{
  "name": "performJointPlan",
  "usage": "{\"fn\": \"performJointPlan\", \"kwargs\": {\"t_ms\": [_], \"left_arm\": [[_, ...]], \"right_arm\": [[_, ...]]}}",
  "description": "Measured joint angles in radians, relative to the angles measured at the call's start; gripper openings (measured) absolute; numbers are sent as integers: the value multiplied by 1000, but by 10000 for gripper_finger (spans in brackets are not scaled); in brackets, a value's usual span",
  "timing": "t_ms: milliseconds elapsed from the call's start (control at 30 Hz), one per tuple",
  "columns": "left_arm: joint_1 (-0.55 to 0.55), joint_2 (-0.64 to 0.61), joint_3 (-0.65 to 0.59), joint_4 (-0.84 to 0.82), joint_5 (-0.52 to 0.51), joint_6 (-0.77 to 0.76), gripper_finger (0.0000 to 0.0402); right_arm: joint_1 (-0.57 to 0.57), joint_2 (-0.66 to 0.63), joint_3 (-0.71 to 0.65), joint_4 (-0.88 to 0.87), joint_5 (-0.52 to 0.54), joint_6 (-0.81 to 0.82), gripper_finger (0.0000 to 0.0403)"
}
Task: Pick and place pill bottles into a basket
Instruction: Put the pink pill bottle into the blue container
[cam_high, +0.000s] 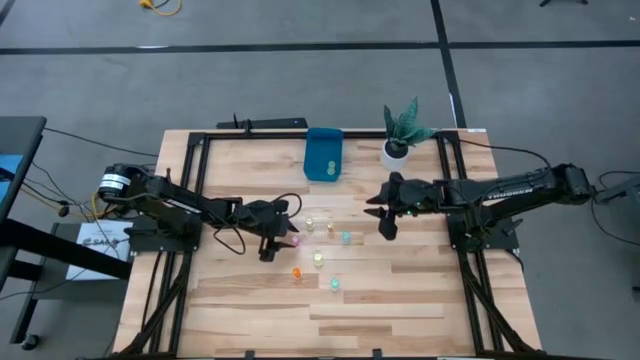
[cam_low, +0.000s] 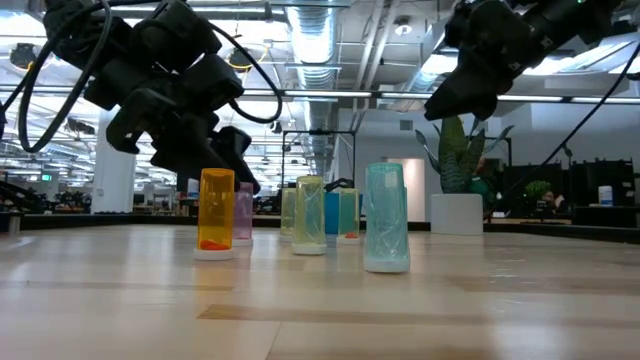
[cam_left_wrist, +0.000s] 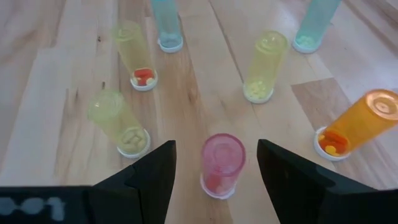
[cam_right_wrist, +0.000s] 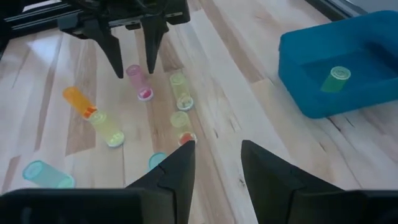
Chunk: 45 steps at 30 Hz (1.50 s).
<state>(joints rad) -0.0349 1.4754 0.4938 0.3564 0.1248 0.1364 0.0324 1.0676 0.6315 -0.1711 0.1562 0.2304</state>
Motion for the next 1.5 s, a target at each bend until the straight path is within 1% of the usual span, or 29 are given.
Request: {"fn": "performJointPlan", "kwargs": {"t_ms": [400,500,767,933,1233,1500], "left_arm": [[0,0,0,0,1,7,212],[0,0,0,0,1,9,200],[0,0,0,0,1,9,148],[0,0,0,0,1,13,125],[0,0,0,2,0,18,105],[0,-1,0,2,0,18,101]], "right_arm": [[13,0,0,0,2,0,122],[13,0,0,0,2,0,122],[13,0,0,0,2,-1,121],[13,0,0,0,2,-1,121],[13,0,0,0,2,-1,121],[13,0,0,0,2,-2,121]]}}
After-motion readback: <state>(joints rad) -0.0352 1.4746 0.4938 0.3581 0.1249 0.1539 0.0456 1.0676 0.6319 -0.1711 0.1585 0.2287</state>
